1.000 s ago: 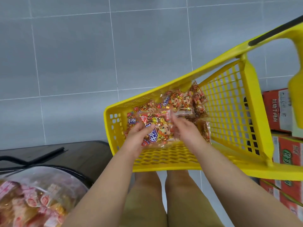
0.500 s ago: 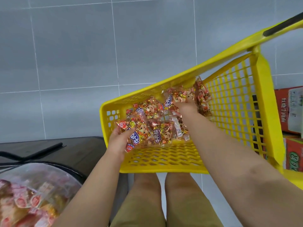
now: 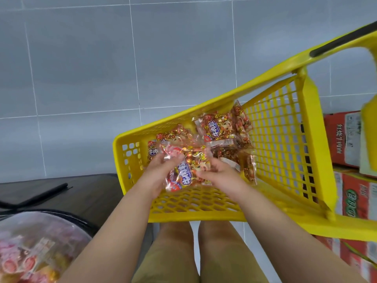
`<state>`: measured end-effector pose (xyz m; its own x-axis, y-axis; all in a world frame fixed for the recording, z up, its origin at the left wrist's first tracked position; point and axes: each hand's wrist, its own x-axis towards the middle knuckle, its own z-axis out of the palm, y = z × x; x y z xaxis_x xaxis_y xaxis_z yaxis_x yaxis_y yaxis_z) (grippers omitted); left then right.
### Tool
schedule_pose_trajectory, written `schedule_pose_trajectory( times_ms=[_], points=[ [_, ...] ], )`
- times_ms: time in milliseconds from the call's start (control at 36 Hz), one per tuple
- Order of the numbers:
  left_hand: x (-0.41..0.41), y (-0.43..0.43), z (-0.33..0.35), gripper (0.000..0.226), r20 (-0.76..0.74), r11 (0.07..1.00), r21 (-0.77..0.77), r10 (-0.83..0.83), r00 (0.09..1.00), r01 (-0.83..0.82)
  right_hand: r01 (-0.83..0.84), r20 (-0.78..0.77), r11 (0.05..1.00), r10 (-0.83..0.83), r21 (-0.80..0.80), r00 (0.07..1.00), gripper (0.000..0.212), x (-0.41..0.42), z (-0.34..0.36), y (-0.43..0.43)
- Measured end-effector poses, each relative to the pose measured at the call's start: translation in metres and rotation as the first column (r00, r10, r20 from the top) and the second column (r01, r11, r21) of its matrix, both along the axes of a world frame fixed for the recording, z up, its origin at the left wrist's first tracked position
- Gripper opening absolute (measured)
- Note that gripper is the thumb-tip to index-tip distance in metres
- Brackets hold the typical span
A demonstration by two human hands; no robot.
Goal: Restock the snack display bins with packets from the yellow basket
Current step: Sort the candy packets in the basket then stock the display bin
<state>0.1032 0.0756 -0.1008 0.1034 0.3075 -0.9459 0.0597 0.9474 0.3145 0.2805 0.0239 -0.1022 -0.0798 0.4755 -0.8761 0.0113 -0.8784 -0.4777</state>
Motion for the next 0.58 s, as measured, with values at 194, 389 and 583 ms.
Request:
schedule_pose_trajectory(
  times_ms=[194, 389, 583],
  points=[
    [0.003, -0.005, -0.011, 0.074, -0.186, 0.999, 0.010, 0.037, 0.982, -0.036, -0.078, 0.189, 0.997, 0.077, -0.007, 0.979, 0.033, 0.007, -0.021, 0.013],
    [-0.008, -0.008, -0.020, 0.045, -0.254, 0.998, 0.018, 0.067, 0.965, -0.065, -0.107, 0.767, 0.984, -0.039, 0.139, 0.641, 0.042, 0.052, -0.064, 0.050],
    [-0.020, -0.014, -0.023, 0.038, -0.251, 0.998, 0.027, 0.066, 0.966, -0.061, -0.256, 0.762, 0.965, 0.205, -0.053, 0.615, 0.069, 0.056, -0.098, 0.090]
  ],
)
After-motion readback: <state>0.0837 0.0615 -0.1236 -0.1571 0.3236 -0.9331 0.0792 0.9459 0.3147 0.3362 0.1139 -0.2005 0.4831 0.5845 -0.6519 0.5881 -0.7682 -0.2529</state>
